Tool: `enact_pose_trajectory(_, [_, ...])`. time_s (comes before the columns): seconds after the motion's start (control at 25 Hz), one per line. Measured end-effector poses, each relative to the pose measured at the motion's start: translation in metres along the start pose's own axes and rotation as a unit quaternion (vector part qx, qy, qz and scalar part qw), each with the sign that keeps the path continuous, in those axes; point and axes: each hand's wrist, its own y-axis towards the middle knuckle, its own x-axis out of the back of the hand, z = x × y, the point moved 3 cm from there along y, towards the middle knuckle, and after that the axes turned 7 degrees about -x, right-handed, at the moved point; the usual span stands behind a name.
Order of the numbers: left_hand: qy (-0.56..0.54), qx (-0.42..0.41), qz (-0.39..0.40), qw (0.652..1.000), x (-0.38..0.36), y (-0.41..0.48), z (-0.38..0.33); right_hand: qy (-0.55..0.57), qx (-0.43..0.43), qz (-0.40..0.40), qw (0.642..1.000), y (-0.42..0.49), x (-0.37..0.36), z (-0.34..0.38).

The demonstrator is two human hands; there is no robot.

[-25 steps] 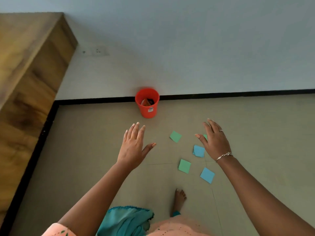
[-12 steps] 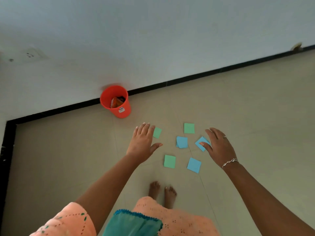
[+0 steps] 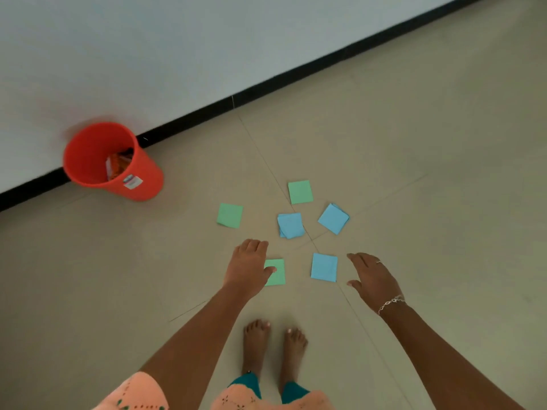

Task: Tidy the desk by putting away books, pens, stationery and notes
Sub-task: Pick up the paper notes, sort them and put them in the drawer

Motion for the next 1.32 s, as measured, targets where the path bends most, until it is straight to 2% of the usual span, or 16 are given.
enact_pose_trajectory(0.36, [0.018,-0.039,0.073,0.996,-0.206,0.116,0.088,-0.111,-0.016,0.097,0.989,0.136,-0.19,-0.048])
enact_pose_trajectory(0.6, [0.085,-0.072,0.107,0.988,-0.295,0.175,0.104,-0.15,0.023,0.093,0.984,0.2,-0.266,-0.077])
enact_pose_trajectory(0.68, [0.105,-0.051,0.136,0.984,-0.314,0.178,0.109,-0.168,0.02,0.103,0.98,0.211,-0.283,-0.081])
enact_pose_trajectory(0.8, [0.078,-0.026,0.12,0.989,-0.342,0.184,0.12,-0.177,-0.009,0.101,0.979,0.219,-0.301,-0.087])
enact_pose_trajectory(0.96, [0.074,-0.033,0.123,0.989,-0.35,0.189,0.122,-0.172,-0.036,0.086,0.981,0.233,-0.307,-0.09])
enact_pose_trajectory(1.08, [0.08,-0.034,0.108,0.99,-0.353,0.198,0.124,-0.179,-0.039,0.102,0.978,0.244,-0.309,-0.093])
enact_pose_trajectory(1.16, [0.123,-0.044,0.101,0.986,-0.349,0.199,0.121,-0.18,-0.039,0.123,0.975,0.248,-0.31,-0.094])
enact_pose_trajectory(1.24, [0.115,-0.016,0.135,0.984,-0.35,0.197,0.12,-0.167,-0.044,0.139,0.975,0.248,-0.312,-0.095])
enact_pose_trajectory(1.32, [0.085,0.02,0.135,0.987,-0.351,0.192,0.123,-0.095,-0.079,0.143,0.982,0.241,-0.311,-0.098])
